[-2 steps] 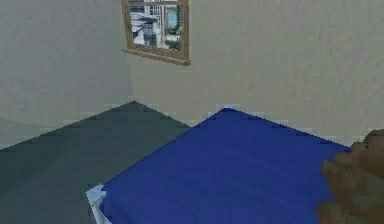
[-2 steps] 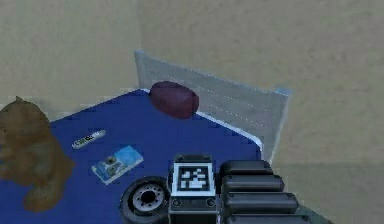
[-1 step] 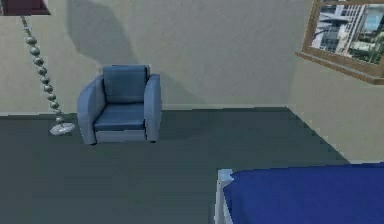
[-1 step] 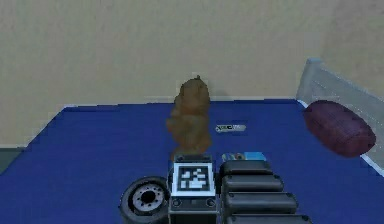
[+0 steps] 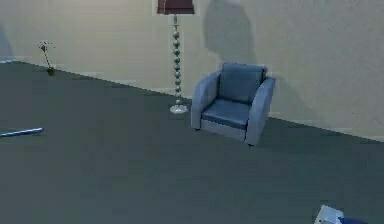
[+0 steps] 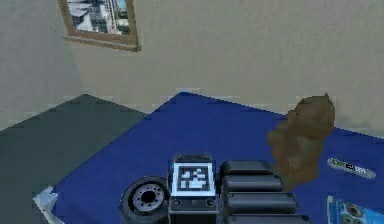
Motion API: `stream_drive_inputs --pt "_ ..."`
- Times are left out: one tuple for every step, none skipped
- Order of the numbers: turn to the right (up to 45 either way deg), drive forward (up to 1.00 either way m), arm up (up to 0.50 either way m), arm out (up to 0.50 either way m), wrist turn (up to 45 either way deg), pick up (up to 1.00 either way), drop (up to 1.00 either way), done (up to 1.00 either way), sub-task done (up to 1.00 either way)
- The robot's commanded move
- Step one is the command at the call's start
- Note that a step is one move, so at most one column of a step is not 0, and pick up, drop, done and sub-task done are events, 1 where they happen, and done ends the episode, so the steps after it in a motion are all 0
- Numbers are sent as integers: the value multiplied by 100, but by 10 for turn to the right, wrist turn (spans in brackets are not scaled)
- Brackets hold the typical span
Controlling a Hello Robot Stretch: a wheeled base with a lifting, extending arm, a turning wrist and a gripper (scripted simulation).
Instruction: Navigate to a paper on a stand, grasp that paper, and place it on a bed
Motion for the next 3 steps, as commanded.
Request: stream_drive_inputs --pt "450 0 0 0 0 0 0 0 0" --pt "150 0 0 0 0 0 0 0 0" --pt "0 0 0 48 0 0 0 0 0"
